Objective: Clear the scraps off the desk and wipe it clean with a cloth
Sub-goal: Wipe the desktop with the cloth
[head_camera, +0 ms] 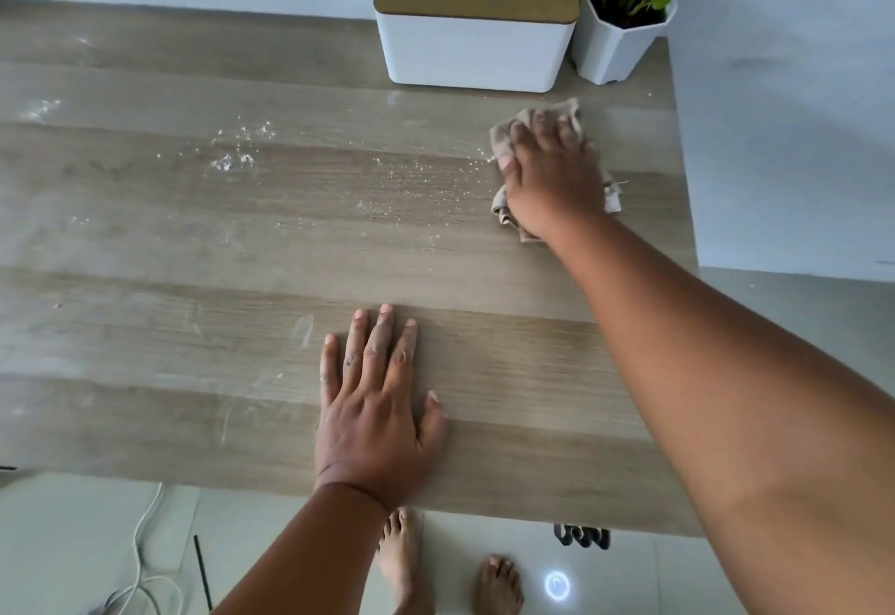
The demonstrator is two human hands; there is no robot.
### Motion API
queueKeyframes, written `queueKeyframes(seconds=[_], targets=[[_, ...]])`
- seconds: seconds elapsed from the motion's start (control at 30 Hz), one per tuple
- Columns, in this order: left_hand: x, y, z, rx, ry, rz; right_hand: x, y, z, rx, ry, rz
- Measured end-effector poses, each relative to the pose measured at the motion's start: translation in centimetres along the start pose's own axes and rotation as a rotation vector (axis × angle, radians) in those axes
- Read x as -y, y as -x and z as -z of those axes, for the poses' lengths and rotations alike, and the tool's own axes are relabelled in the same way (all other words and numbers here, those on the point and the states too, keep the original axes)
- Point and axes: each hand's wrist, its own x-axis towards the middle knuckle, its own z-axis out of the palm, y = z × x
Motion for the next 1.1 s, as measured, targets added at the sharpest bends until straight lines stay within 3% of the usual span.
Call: queueKeyframes(seconds=[0.2, 0.33, 0.47, 0.53, 0.7, 0.87, 0.97, 1.1], targets=[[0.1, 0.0, 0.0, -0.021, 0.01, -0.012, -3.7, 7.3, -0.9, 0.014, 0.021, 0.227], [0.1, -0.1, 0.0, -0.022, 0.019, -0.016, -7.3, 7.4, -0.8, -0.02, 0.022, -0.015], [0.1, 0.0, 0.0, -0.01, 0.026, -0.015, -5.0, 2.4, -0.3, -0.023, 0.004, -0.235], [0.1, 0.0, 0.1, -0.004, 0.023, -0.012, -2.9, 0.5, -0.3, -0.001, 0.005, -0.217], [0.0, 0.0, 0.1, 0.012, 0.005, -0.005, 2.4, 1.6, -1.0, 0.008, 0.023, 0.064], [0.1, -0.1, 0.1, 0.009, 0.015, -0.008, 0.3, 9.0, -1.9, 0.028, 0.06, 0.201], [0.1, 0.0, 0.1, -0.005, 0.026, -0.013, -3.1, 12.4, -2.1, 0.055, 0.091, 0.175], [0.1, 0.0, -0.1, -0.019, 0.027, -0.019, -4.9, 11.0, -1.3, 0.039, 0.052, -0.031]])
